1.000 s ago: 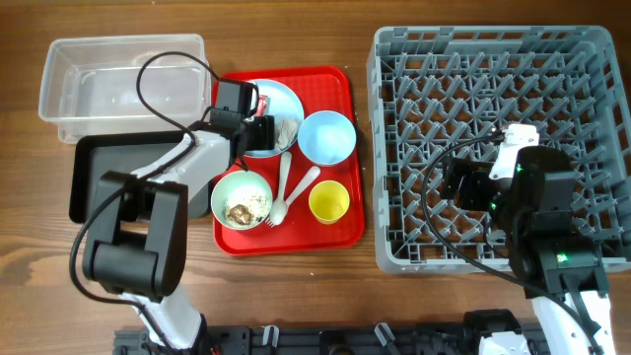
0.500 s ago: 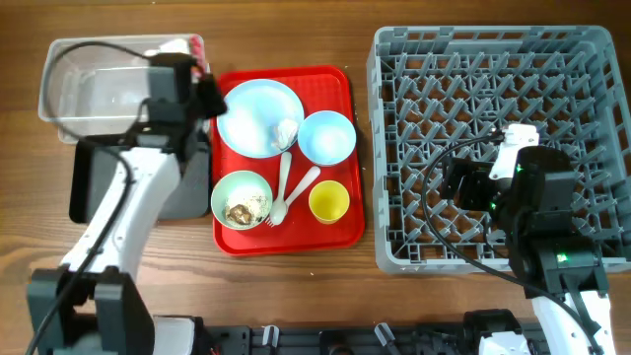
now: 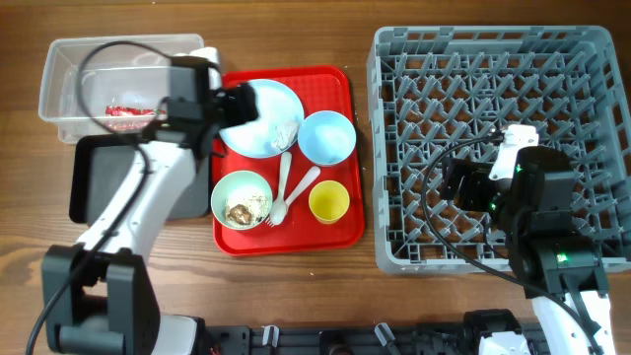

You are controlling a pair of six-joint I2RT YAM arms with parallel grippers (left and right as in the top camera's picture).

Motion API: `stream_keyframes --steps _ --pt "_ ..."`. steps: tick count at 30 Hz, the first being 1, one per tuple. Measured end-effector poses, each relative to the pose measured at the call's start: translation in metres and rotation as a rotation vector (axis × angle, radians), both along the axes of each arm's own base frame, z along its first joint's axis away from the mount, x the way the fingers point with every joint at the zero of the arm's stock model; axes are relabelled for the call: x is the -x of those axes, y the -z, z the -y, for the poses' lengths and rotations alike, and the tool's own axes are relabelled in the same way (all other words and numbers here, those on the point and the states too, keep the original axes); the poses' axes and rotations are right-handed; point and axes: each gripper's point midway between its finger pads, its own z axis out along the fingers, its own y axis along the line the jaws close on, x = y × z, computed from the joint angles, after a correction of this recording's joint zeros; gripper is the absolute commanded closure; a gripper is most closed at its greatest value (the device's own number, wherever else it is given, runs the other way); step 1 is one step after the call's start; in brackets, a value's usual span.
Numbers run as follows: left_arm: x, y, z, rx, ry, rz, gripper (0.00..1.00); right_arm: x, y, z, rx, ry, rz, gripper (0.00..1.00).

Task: Sort waste into correct bins and load items into the dishwasher rack
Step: 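Carry the wrapper to the clear plastic bin and open the left gripper, then grasp the green bowl of rice and peanuts with the left gripper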

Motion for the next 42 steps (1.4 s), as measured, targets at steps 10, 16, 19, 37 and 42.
stream_keyframes --steps 10,16,19,37,42 --pt "0.013 0.095 0.062 -0.054 0.171 -0.179 0.17 0.000 0.000 -0.002 -0.007 -0.008 -0.001 0.00" --pt "0.018 0.115 0.067 -0.070 0.193 -0.218 0.96 0.000 0.000 -0.002 -0.007 -0.008 -0.001 0.00" --pt "0.018 0.115 0.067 -0.071 0.194 -0.217 0.96 0.000 0.000 -0.002 -0.007 -0.008 -0.001 0.00" --pt "-0.023 -0.025 -0.152 -0.089 -0.340 0.127 0.22 0.002 0.002 -0.002 -0.007 -0.008 -0.012 0.00" --pt "0.018 -0.026 -0.117 -0.082 -0.262 -0.005 0.00 0.003 0.002 -0.002 -0.007 -0.008 -0.015 0.00"
